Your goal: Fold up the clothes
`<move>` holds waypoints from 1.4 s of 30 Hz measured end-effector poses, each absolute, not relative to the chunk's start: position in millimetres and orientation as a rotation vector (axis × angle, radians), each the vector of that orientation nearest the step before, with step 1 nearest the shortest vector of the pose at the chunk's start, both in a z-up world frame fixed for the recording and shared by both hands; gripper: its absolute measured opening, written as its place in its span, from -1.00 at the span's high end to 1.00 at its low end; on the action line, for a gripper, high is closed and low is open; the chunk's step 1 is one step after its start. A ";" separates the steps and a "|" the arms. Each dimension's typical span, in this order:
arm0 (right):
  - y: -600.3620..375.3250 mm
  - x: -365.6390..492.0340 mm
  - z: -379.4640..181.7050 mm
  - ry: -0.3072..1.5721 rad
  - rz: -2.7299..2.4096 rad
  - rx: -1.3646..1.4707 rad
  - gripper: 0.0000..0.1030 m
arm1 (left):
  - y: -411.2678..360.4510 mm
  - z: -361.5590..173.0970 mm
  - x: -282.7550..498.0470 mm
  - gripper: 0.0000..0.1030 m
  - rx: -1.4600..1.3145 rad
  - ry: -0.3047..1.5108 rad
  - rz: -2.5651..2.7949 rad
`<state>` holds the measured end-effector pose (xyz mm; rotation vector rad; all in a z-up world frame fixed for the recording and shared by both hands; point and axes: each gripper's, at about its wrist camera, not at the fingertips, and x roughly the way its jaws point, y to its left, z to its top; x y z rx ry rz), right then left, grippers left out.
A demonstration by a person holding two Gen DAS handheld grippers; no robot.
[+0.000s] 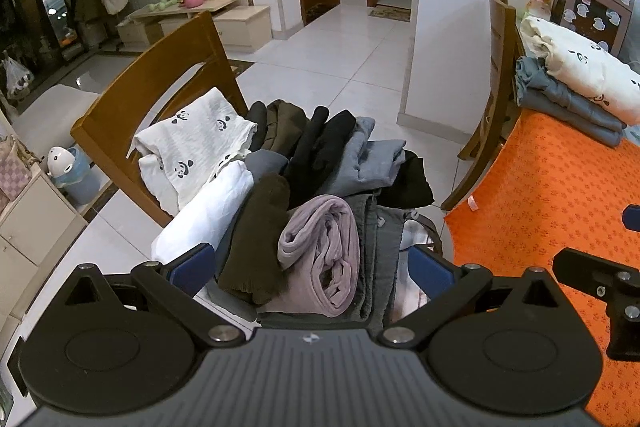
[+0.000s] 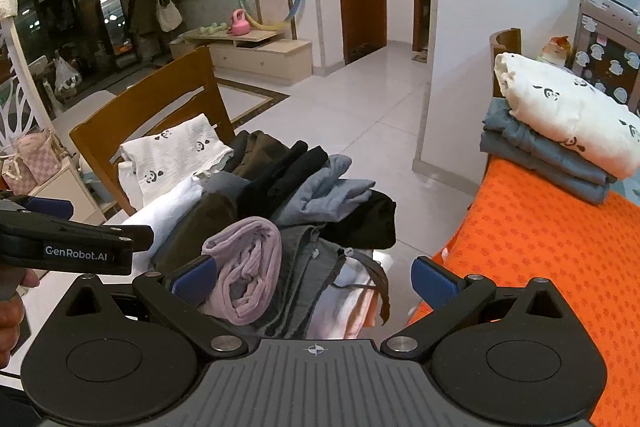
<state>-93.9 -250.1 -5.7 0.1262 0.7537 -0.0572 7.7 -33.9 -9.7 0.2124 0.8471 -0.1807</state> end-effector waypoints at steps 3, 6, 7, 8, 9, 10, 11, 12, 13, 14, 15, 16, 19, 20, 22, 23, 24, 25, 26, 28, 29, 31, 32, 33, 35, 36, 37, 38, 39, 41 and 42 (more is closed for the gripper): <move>-249.5 -91.8 -6.3 0.753 -0.056 0.123 -1.00 | -32.5 -9.6 9.0 -0.99 0.208 0.849 -0.177; -247.7 -89.6 -7.2 0.753 -0.050 0.120 -1.00 | -30.3 -10.1 10.4 -0.99 0.205 0.850 -0.169; -246.9 -88.8 -7.5 0.753 -0.048 0.118 -1.00 | -29.3 -10.2 11.1 -0.99 0.204 0.850 -0.166; -246.0 -88.0 -7.7 0.754 -0.045 0.116 -1.00 | -28.3 -10.2 11.7 -0.99 0.202 0.851 -0.163; -245.0 -87.3 -7.9 0.754 -0.042 0.114 -1.00 | -27.3 -10.0 11.9 -0.99 0.200 0.852 -0.160; -244.4 -86.2 -8.3 0.754 -0.039 0.112 -1.00 | -26.4 -10.0 12.1 -0.99 0.198 0.853 -0.158; -243.8 -85.0 -8.7 0.754 -0.035 0.111 -1.00 | -25.5 -10.4 12.3 -0.99 0.197 0.854 -0.155; -242.8 -83.8 -9.0 0.755 -0.032 0.108 -1.00 | -24.6 -10.7 12.6 -0.99 0.196 0.855 -0.153; -241.5 -82.8 -9.1 0.755 -0.028 0.106 -1.00 | -23.5 -10.9 13.0 -0.99 0.195 0.856 -0.150; -240.6 -81.5 -9.2 0.756 -0.025 0.105 -1.00 | -22.5 -11.0 13.4 -0.99 0.194 0.856 -0.148; -240.3 -79.9 -9.6 0.756 -0.022 0.104 -1.00 | -21.5 -11.1 13.7 -0.99 0.195 0.856 -0.145; -239.3 -78.9 -10.2 0.756 -0.020 0.103 -1.00 | -20.9 -11.0 13.8 -0.99 0.194 0.856 -0.143; -236.5 -76.9 -10.7 0.757 -0.011 0.100 -1.00 | -17.7 -10.6 14.5 -0.99 0.191 0.854 -0.155; -235.6 -76.6 -10.6 0.757 -0.009 0.098 -1.00 | -16.9 -10.5 14.6 -0.99 0.189 0.855 -0.153; -234.3 -75.6 -10.7 0.757 -0.004 0.095 -1.00 | -15.3 -10.2 14.9 -0.99 0.187 0.854 -0.150; -233.9 -75.3 -10.8 0.757 -0.003 0.095 -1.00 | -14.9 -10.2 14.8 -0.99 0.187 0.854 -0.152; -233.6 -75.2 -11.1 0.757 -0.002 0.094 -1.00 | -14.4 -10.2 14.8 -0.99 0.188 0.853 -0.153; -233.3 -75.1 -11.3 0.758 -0.001 0.094 -1.00 | -13.9 -10.3 14.8 -0.99 0.188 0.853 -0.154; -233.1 -74.9 -11.6 0.758 -0.001 0.094 -1.00 | -13.5 -10.4 14.7 -0.99 0.188 0.853 -0.155; -232.5 -74.6 -12.0 0.758 0.001 0.094 -1.00 | -12.8 -10.8 13.8 -0.99 0.187 0.855 -0.155; -232.2 -74.6 -12.3 0.758 0.002 0.094 -1.00 | -12.2 -10.8 13.5 -0.99 0.186 0.856 -0.155; -231.1 -75.0 -12.8 0.759 0.002 0.094 -1.00 | -11.8 -10.8 13.2 -0.99 0.185 0.856 -0.153; -230.8 -75.0 -12.9 0.759 0.003 0.094 -1.00 | -11.4 -10.9 13.0 -0.99 0.185 0.856 -0.153; -230.6 -74.8 -13.0 0.760 0.004 0.094 -1.00 | -11.1 -10.9 12.7 -0.99 0.185 0.856 -0.152; -230.2 -74.4 -13.3 0.761 0.007 0.093 -1.00 | -10.6 -10.6 12.0 -0.99 0.185 0.856 -0.151; -229.8 -74.0 -13.5 0.762 0.008 0.093 -1.00 | -10.2 -10.7 11.8 -0.99 0.184 0.855 -0.151; -229.4 -74.0 -13.7 0.762 0.010 0.093 -1.00 | -9.5 -10.8 11.6 -0.99 0.182 0.855 -0.150; -228.9 -73.9 -13.8 0.763 0.012 0.092 -1.00 | -8.9 -10.6 11.6 -0.99 0.181 0.856 -0.149; -228.6 -73.5 -14.0 0.764 0.014 0.092 -1.00 | -8.3 -10.5 11.6 -0.99 0.179 0.857 -0.147; -228.0 -72.5 -14.4 0.765 0.018 0.090 -1.00 | -7.0 -10.2 11.3 -0.99 0.177 0.857 -0.145; -227.6 -72.1 -14.6 0.765 0.020 0.090 -1.00 | -6.5 -10.2 11.0 -0.99 0.176 0.858 -0.143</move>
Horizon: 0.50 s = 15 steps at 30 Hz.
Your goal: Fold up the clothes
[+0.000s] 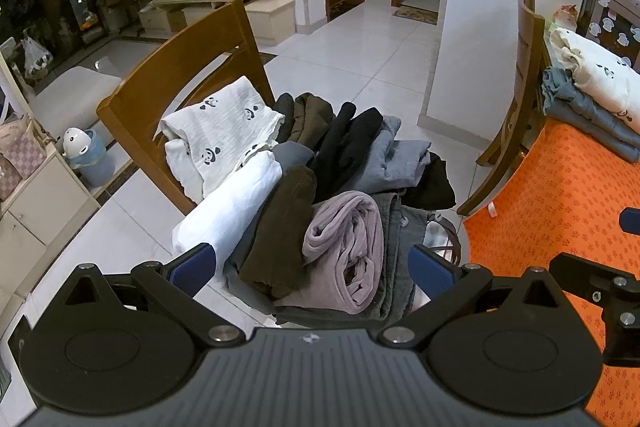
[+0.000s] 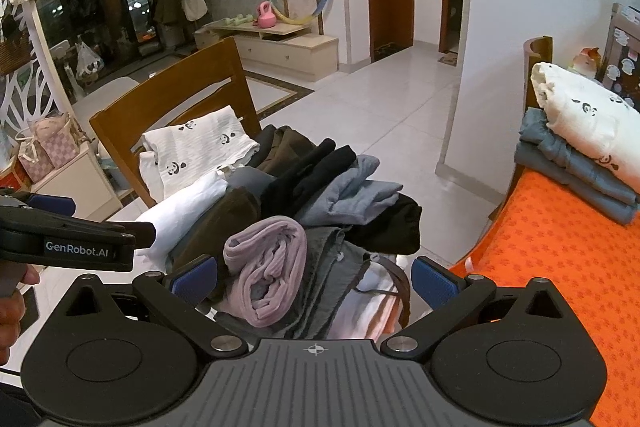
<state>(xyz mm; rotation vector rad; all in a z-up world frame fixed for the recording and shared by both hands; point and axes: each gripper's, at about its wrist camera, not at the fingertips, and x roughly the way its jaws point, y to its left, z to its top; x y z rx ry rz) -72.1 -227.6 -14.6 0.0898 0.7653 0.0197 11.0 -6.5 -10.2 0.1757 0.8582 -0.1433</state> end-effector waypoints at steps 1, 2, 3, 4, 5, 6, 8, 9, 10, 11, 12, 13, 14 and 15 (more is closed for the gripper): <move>-227.1 -71.8 -14.8 0.766 0.022 0.089 -1.00 | -5.7 -10.2 11.2 -0.99 0.174 0.859 -0.141; -226.7 -71.1 -15.0 0.767 0.025 0.088 -1.00 | -5.1 -10.4 11.3 -0.99 0.172 0.860 -0.138; -226.2 -70.1 -15.3 0.769 0.028 0.086 -1.00 | -4.4 -10.6 11.5 -0.99 0.171 0.861 -0.135; -225.7 -69.2 -15.5 0.770 0.031 0.085 -1.00 | -3.7 -10.8 11.7 -0.99 0.169 0.863 -0.133; -224.9 -68.4 -15.6 0.771 0.035 0.083 -1.00 | -3.0 -11.1 11.8 -0.99 0.167 0.864 -0.132; -224.1 -67.6 -15.9 0.772 0.038 0.080 -1.00 | -2.0 -11.5 11.8 -0.99 0.165 0.866 -0.128; -222.4 -65.3 -16.7 0.777 0.048 0.076 -1.00 | 0.0 -12.2 12.1 -0.99 0.159 0.870 -0.120; -221.6 -63.8 -17.0 0.780 0.054 0.074 -1.00 | 1.3 -12.5 12.4 -0.99 0.155 0.872 -0.115; -220.8 -62.1 -17.2 0.784 0.061 0.071 -1.00 | 3.3 -13.0 12.9 -0.99 0.147 0.875 -0.108; -219.5 -59.7 -17.4 0.787 0.071 0.066 -1.00 | 5.9 -13.5 13.3 -0.99 0.139 0.879 -0.099; -218.1 -56.9 -17.6 0.790 0.082 0.061 -1.00 | 8.5 -14.0 13.7 -0.99 0.131 0.882 -0.090; -216.8 -53.7 -17.9 0.793 0.095 0.055 -1.00 | 11.4 -14.5 14.2 -0.99 0.122 0.886 -0.080; -215.0 -49.4 -18.2 0.795 0.112 0.049 -1.00 | 15.2 -15.2 15.0 -0.99 0.112 0.890 -0.068; -212.7 -44.2 -18.3 0.796 0.131 0.041 -1.00 | 19.6 -16.0 15.3 -0.99 0.101 0.895 -0.053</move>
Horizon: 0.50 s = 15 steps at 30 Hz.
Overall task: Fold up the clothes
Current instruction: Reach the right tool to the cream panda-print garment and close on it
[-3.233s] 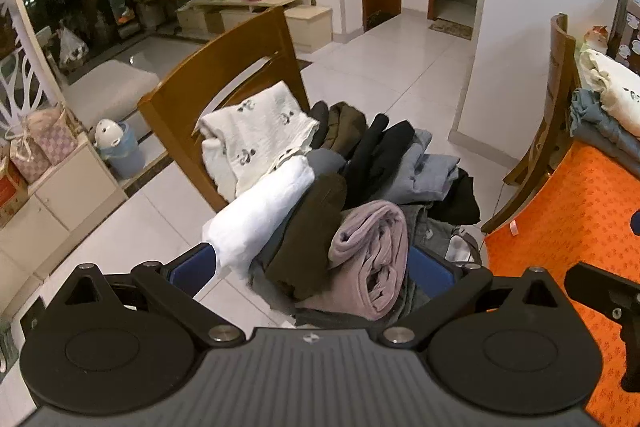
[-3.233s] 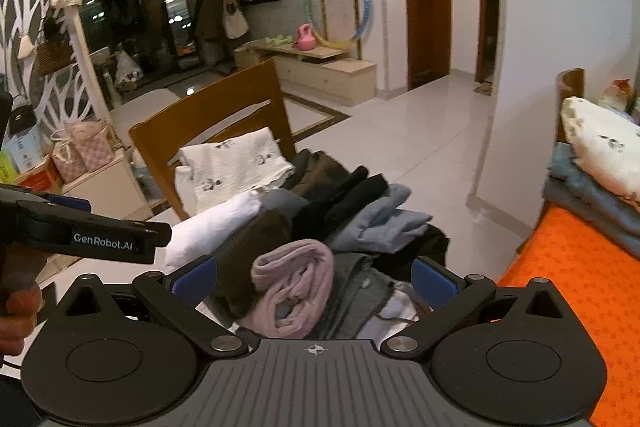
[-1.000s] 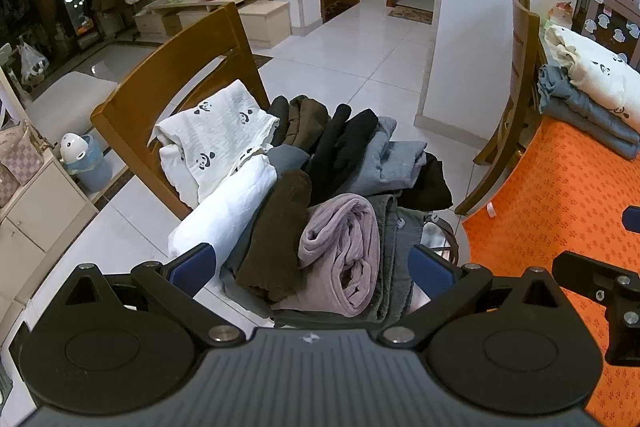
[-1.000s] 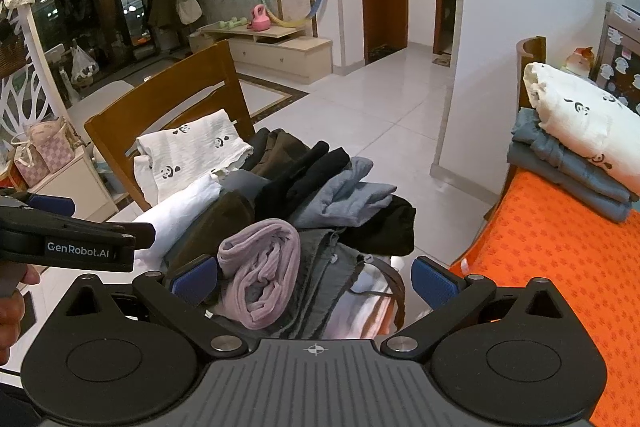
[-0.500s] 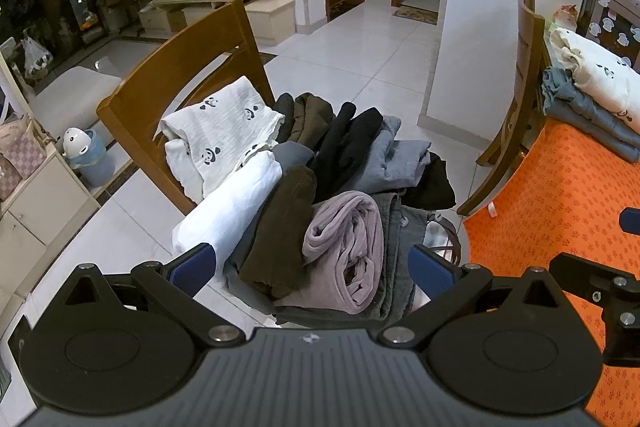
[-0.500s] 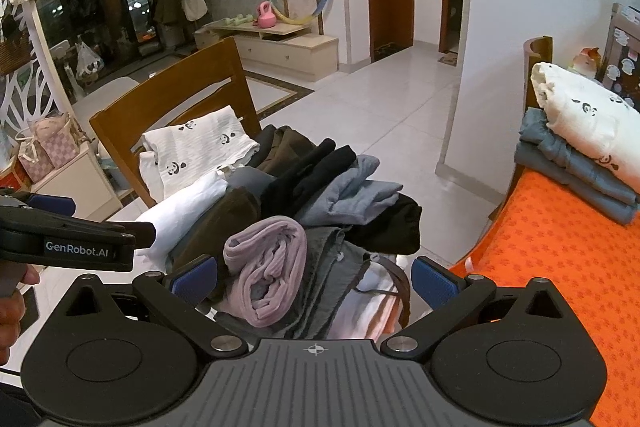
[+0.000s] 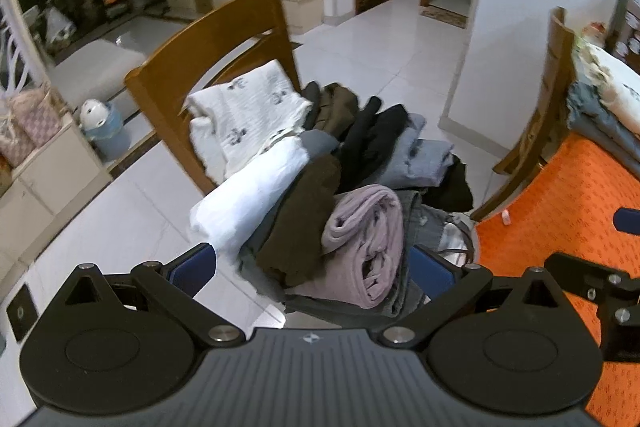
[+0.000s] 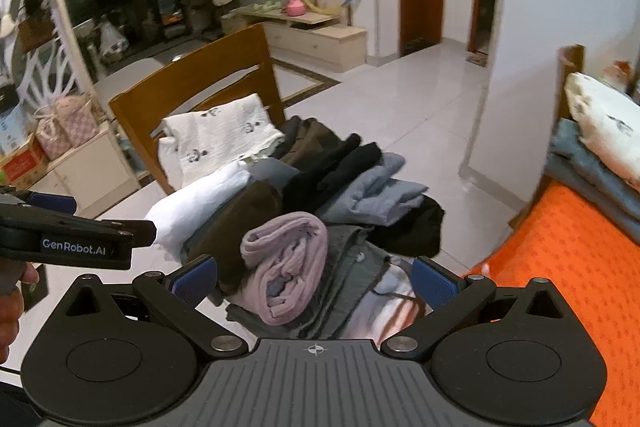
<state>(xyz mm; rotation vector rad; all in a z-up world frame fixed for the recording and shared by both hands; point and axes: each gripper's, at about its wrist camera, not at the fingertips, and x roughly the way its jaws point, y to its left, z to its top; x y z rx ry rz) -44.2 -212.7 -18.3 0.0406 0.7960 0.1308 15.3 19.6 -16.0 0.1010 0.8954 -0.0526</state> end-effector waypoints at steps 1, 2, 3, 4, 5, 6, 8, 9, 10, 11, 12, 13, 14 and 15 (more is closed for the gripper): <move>-210.1 -38.6 -18.3 0.797 0.150 0.031 -1.00 | 23.8 -16.8 15.6 -0.99 0.090 0.900 -0.039; -207.0 -31.1 -18.3 0.796 0.172 0.018 -1.00 | 28.0 -17.6 15.7 -0.99 0.079 0.904 -0.027; -203.6 -22.9 -18.4 0.793 0.196 0.003 -1.00 | 32.9 -18.5 15.2 -0.99 0.065 0.907 -0.013; -200.0 -14.6 -18.7 0.789 0.219 -0.013 -1.00 | 37.1 -19.6 14.4 -0.99 0.054 0.911 -0.002; -195.1 -4.1 -19.4 0.785 0.243 -0.032 -1.00 | 41.9 -21.1 13.4 -0.99 0.042 0.916 0.009; -189.2 8.0 -20.4 0.780 0.267 -0.054 -1.00 | 46.4 -22.9 12.0 -0.99 0.032 0.921 0.021; -177.2 32.2 -22.9 0.771 0.313 -0.094 -1.00 | 55.1 -26.5 9.1 -0.99 0.014 0.930 0.045; -171.0 44.3 -24.6 0.765 0.332 -0.108 -1.00 | 59.1 -28.4 7.4 -0.99 0.006 0.935 0.057; -164.3 57.0 -26.5 0.760 0.353 -0.119 -1.00 | 63.5 -30.2 5.7 -0.99 -0.002 0.938 0.069; -157.2 70.4 -28.5 0.756 0.374 -0.125 -1.00 | 68.1 -31.9 4.1 -0.99 -0.012 0.942 0.081; -150.0 82.6 -30.6 0.751 0.396 -0.130 -1.00 | 72.9 -33.2 2.8 -0.99 -0.029 0.945 0.090; -142.5 94.2 -33.0 0.748 0.417 -0.133 -1.00 | 77.3 -33.3 1.4 -0.99 -0.045 0.944 0.098; -134.7 106.0 -35.9 0.745 0.437 -0.137 -1.00 | 81.0 -33.2 -0.1 -0.99 -0.056 0.940 0.108; -126.9 117.9 -38.8 0.742 0.458 -0.140 -1.00 | 84.4 -32.8 -1.8 -0.99 -0.062 0.936 0.122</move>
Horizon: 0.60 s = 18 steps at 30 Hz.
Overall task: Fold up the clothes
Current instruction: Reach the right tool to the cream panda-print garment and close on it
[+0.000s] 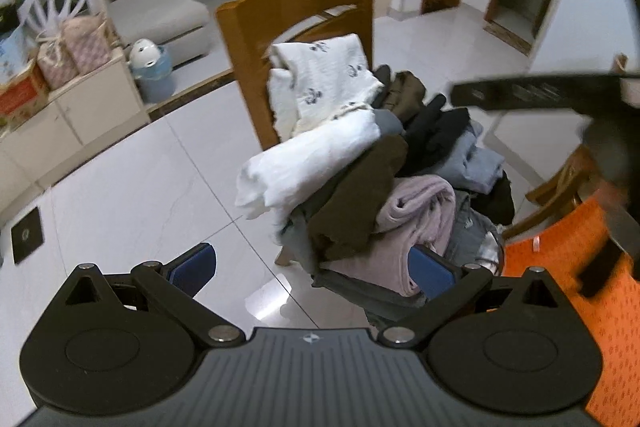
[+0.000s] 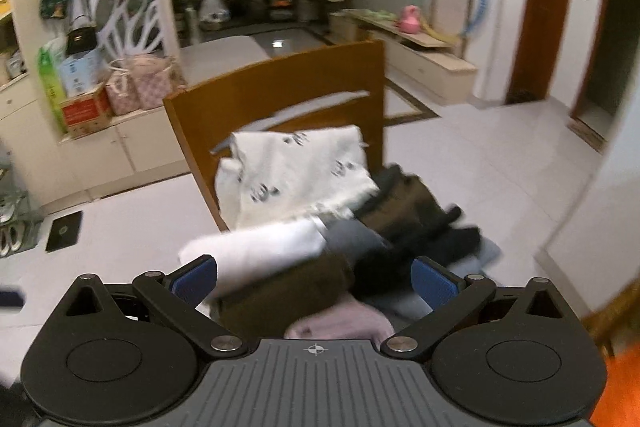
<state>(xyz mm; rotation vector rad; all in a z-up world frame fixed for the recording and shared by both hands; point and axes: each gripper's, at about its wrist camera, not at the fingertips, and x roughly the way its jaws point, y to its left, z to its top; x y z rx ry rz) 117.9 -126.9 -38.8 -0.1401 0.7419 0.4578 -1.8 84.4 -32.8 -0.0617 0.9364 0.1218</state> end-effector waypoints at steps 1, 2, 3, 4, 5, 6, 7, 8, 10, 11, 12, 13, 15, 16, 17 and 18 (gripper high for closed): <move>-118.4 128.4 -42.0 0.738 0.476 -0.143 -1.00 | 87.8 -32.5 -3.3 -0.99 -0.067 0.933 0.136; -108.4 139.0 -46.3 0.735 0.496 -0.148 -0.99 | 90.7 -32.3 -4.4 -0.99 -0.068 0.931 0.152; -98.7 149.8 -51.1 0.735 0.515 -0.155 -0.99 | 93.8 -32.2 -5.6 -0.99 -0.068 0.929 0.172; -90.4 159.3 -55.8 0.736 0.531 -0.161 -0.99 | 96.1 -32.2 -6.5 -0.99 -0.068 0.928 0.188; -81.7 169.2 -61.2 0.738 0.543 -0.168 -0.99 | 98.4 -32.2 -7.5 -0.99 -0.068 0.927 0.204; -72.4 179.5 -67.4 0.740 0.554 -0.174 -0.99 | 101.1 -32.4 -8.7 -0.99 -0.066 0.926 0.216; -63.7 188.7 -73.4 0.741 0.564 -0.178 -0.98 | 103.7 -32.6 -10.0 -0.99 -0.065 0.925 0.228; -55.9 197.0 -79.5 0.742 0.571 -0.177 -0.98 | 106.3 -32.8 -11.2 -0.99 -0.063 0.923 0.241; -41.3 213.7 -91.4 0.746 0.581 -0.170 -0.97 | 111.7 -33.4 -13.6 -0.99 -0.061 0.922 0.265; -35.1 221.3 -96.9 0.749 0.582 -0.165 -0.96 | 114.8 -34.6 -14.5 -0.99 -0.063 0.927 0.279; -28.3 229.2 -102.7 0.749 0.584 -0.160 -0.93 | 118.1 -36.2 -15.2 -0.99 -0.068 0.933 0.290; -21.2 237.4 -108.5 0.747 0.586 -0.155 -0.90 | 120.9 -37.6 -16.1 -0.99 -0.073 0.938 0.297; -9.2 251.5 -118.7 0.748 0.580 -0.155 -0.88 | 126.3 -40.6 -17.9 -0.99 -0.084 0.946 0.311; -3.1 258.6 -123.8 0.747 0.574 -0.156 -0.88 | 127.9 -42.4 -18.8 -0.99 -0.087 0.950 0.318; 2.8 266.2 -128.7 0.745 0.567 -0.156 -0.85 | 129.9 -43.6 -19.5 -0.99 -0.091 0.954 0.325; 7.5 272.9 -132.9 0.743 0.560 -0.154 -0.82 | 131.5 -44.5 -20.5 -0.99 -0.096 0.958 0.331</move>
